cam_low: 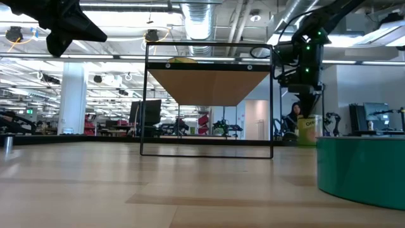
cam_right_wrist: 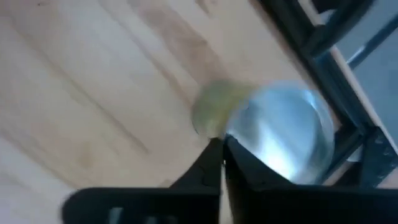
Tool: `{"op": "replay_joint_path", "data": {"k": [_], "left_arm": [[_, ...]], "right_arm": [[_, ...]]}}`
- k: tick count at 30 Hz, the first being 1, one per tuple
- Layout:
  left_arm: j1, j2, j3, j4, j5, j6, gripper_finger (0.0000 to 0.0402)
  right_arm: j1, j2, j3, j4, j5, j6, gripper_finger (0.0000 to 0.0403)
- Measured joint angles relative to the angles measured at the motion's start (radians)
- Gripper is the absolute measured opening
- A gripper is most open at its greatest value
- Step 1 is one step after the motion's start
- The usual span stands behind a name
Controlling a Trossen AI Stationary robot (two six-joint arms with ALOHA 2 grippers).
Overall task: Pick and place cans onto a shelf
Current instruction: Put the canned oranges on the shelf
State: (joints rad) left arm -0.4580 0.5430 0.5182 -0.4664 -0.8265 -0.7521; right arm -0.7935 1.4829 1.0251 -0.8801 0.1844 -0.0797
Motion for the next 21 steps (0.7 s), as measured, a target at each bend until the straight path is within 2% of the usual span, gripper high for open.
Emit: {"op": "replay_joint_path", "data": {"k": [6, 12, 17, 21], "left_arm": [[0.0, 0.0, 0.0, -0.016, -0.001, -0.001, 0.0], [0.0, 0.0, 0.0, -0.023, 0.0, 0.006, 0.0], [0.0, 0.0, 0.0, -0.024, 0.0, 0.006, 0.0], [0.0, 0.0, 0.0, -0.023, 0.01, 0.008, 0.0]], "right_arm": [[0.007, -0.031, 0.075, -0.078, -0.076, 0.0, 0.0012], [0.035, -0.068, 0.191, -0.171, -0.067, 0.014, 0.0005], [0.101, -0.077, 0.355, -0.258, -0.057, 0.03, 0.0004], [0.196, -0.051, 0.527, -0.31, 0.009, 0.028, 0.0003]]}}
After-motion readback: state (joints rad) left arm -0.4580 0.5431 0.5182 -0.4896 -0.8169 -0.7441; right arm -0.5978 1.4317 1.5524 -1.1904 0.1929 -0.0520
